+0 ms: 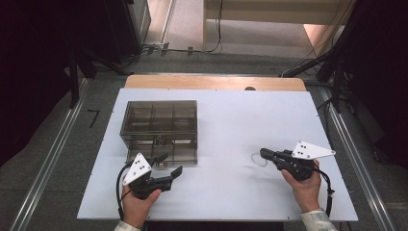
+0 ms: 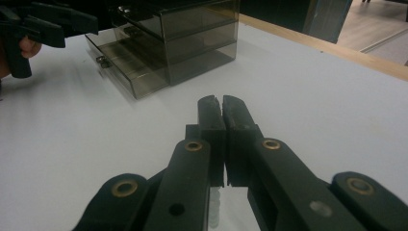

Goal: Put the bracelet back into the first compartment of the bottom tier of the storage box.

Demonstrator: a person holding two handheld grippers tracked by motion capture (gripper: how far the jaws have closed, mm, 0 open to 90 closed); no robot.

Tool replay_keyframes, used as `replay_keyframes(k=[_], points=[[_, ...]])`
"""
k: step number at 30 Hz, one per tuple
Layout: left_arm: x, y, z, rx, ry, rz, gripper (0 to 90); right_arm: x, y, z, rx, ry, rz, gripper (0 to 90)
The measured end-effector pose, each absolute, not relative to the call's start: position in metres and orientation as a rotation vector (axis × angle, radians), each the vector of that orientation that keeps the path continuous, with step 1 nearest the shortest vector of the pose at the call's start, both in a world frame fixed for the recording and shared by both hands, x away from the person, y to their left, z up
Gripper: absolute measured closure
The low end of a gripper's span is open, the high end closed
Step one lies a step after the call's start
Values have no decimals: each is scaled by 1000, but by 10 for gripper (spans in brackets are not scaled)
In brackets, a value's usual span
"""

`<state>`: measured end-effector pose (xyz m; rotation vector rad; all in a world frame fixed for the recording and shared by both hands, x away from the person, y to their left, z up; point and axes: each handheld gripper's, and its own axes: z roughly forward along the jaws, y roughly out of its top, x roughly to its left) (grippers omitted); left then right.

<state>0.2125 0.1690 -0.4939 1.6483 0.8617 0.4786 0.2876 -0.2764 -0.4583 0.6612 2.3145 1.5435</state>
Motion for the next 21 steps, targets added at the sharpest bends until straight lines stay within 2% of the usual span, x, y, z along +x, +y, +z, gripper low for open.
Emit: replay_keyframes(k=[21], points=[[229,123,-490,1689,774,421,286,288,-265,-456,622,2333,1565,863]])
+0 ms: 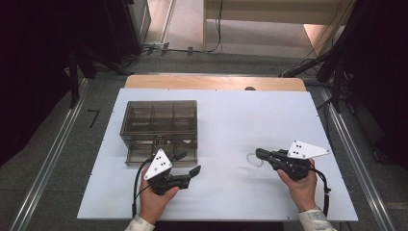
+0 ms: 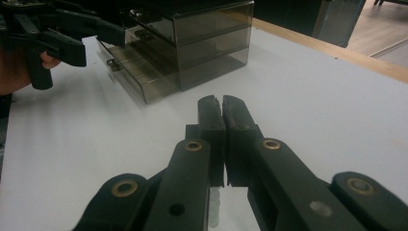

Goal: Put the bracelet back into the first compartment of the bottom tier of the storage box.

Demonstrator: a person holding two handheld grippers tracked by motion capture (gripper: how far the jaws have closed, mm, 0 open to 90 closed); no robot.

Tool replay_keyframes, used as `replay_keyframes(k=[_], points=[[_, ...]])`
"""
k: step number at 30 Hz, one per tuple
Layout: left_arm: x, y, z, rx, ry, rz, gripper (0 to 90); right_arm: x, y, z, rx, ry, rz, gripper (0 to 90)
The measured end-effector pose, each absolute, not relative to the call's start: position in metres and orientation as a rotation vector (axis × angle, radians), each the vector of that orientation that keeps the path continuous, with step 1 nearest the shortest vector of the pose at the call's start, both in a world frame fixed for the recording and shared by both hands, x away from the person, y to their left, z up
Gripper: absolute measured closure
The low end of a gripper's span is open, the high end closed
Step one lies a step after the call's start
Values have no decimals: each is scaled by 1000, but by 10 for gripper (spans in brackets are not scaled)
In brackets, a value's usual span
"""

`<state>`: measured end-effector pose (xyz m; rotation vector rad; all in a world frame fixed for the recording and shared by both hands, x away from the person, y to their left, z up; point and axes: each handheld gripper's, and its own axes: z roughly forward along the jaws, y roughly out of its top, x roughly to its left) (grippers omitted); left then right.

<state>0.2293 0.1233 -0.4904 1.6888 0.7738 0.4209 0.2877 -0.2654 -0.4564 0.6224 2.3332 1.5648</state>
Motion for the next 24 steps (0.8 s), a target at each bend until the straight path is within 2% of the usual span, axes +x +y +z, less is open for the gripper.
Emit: replay_keyframes(k=[24], points=[[235,113,-491,1703,764,411,287,291,-236,-455,545,2382,1568,863]])
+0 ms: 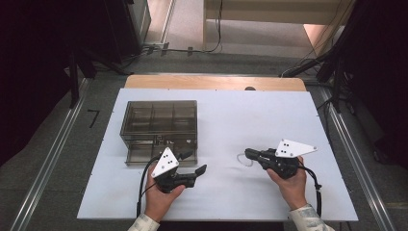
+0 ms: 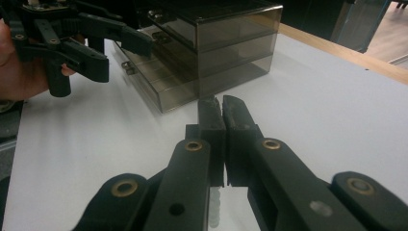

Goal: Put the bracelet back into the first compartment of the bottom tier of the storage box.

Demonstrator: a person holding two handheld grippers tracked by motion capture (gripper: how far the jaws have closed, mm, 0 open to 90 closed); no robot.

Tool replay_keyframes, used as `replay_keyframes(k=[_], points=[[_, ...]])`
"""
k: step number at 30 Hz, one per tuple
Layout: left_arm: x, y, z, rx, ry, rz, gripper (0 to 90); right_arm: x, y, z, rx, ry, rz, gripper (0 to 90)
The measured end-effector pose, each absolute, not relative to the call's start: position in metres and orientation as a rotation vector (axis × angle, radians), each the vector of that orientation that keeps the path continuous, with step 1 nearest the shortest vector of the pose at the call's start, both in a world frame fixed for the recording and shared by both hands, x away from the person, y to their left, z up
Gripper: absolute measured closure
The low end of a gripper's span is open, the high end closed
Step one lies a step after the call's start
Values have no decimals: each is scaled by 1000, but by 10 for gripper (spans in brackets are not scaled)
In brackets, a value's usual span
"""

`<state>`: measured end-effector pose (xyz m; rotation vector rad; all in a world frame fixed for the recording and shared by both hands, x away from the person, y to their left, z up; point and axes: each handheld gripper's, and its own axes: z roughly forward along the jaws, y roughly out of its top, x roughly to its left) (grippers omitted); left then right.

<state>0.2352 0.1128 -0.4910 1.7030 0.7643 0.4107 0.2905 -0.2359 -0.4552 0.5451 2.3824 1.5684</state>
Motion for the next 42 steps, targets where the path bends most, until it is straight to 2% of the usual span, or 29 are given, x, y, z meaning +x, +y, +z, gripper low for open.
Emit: replay_keyframes(k=[19,31,42], points=[[236,111,-493,1716,760,413,288,288,-216,-453,475,2412,1600,863],[243,96,-496,1725,759,410,322,285,-211,-451,449,2417,1633,863],[244,75,-497,1756,700,367,392,280,-205,-450,417,2429,1644,863]])
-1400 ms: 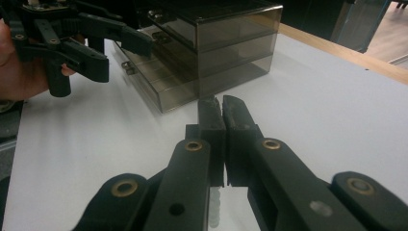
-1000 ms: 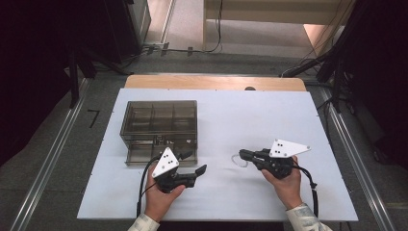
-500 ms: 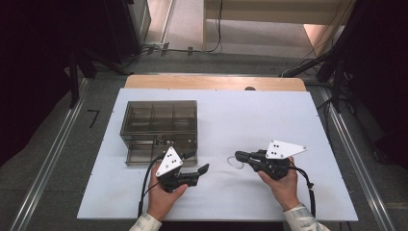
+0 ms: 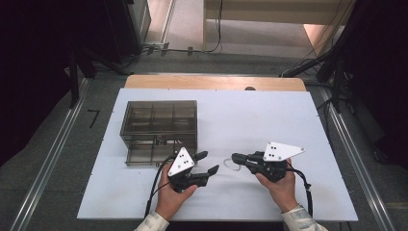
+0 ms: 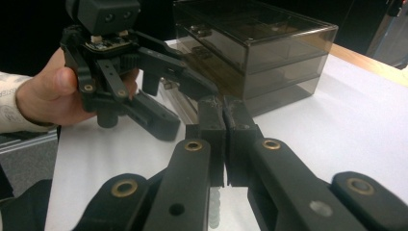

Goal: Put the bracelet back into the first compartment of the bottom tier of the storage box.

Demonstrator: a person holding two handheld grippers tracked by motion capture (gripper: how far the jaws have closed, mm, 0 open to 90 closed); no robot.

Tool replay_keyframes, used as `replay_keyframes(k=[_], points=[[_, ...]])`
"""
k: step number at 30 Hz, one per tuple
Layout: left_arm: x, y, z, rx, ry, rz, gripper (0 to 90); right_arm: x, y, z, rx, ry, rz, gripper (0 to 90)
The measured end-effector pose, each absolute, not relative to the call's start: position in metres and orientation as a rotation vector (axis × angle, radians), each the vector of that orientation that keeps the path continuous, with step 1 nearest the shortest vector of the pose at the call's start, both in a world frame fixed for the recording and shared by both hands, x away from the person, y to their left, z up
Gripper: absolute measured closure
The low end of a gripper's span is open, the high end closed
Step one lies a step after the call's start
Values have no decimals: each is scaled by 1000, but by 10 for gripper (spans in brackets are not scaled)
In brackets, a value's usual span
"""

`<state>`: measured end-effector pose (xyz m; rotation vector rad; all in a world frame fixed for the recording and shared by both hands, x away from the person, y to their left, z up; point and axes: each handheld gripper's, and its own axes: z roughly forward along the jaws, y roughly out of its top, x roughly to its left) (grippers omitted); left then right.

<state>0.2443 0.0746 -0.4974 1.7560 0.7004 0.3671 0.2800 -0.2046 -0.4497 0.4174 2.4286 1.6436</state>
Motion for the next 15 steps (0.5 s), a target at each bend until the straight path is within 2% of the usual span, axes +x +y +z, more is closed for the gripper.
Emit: replay_keyframes(k=[9,15], points=[[245,67,-500,1778,675,347,469,276,-198,-451,390,2451,1657,862],[244,66,-500,1785,632,331,648,274,-189,-455,367,2477,1664,863]])
